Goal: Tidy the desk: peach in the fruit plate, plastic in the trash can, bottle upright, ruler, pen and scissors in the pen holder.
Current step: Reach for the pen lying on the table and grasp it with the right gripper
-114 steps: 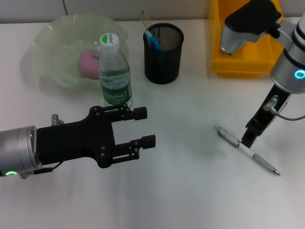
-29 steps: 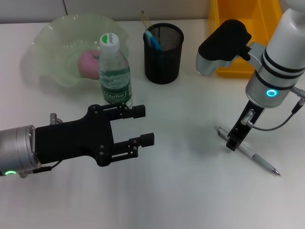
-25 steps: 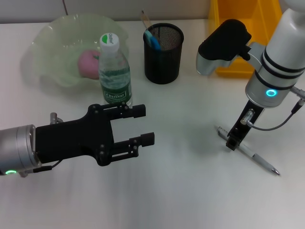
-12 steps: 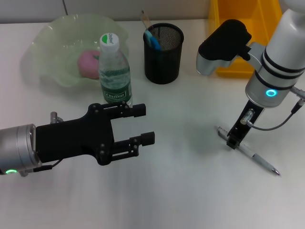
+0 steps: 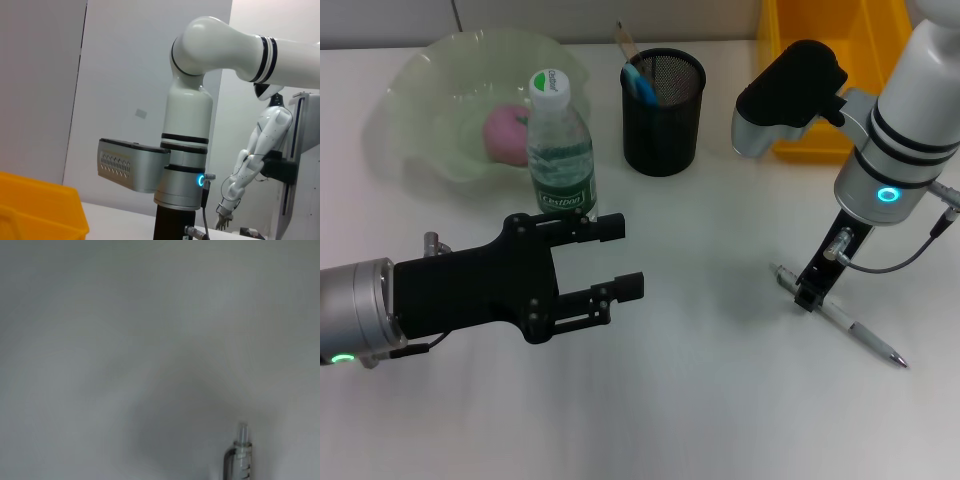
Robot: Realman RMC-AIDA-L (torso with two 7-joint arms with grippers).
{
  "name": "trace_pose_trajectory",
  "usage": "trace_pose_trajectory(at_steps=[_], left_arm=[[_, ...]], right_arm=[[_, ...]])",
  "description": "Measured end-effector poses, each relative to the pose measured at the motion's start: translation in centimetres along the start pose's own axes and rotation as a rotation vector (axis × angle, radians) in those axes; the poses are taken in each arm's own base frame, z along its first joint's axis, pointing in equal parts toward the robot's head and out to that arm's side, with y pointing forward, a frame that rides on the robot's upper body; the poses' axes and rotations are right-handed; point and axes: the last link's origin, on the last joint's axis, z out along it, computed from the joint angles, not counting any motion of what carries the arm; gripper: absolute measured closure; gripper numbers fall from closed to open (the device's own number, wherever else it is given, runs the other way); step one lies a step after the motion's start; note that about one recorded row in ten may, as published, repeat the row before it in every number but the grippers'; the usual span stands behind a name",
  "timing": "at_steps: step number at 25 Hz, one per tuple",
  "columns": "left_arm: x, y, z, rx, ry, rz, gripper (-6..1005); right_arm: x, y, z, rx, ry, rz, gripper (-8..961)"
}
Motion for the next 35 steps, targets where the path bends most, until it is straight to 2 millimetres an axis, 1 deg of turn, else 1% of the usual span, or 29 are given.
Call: trace_pose_trajectory(at_steps=[8,16,21,35], left_arm=[[0.04,-0.03,0.02,0.001,0.001,0.001,368],[0.00,-0.01,-0.01,0.002,0.001,0.001,368],[-0.03,0.01,-0.05,0.003,0.001,0.000,368],[-0.04,0.08,-0.09,0.002,0.003,-0.001,368]], right_arm=[[0.02,0.15,0.15,0.010,0.011,-0.016,651],[-0.18,0.73,0.36,-0.001,0.012,-0.031,655],[-0.20,0.74,0.35,-0.001,0.011,-0.032,718],[-0.14,0.74,0.40,-0.003,0.012,-0.030,722]])
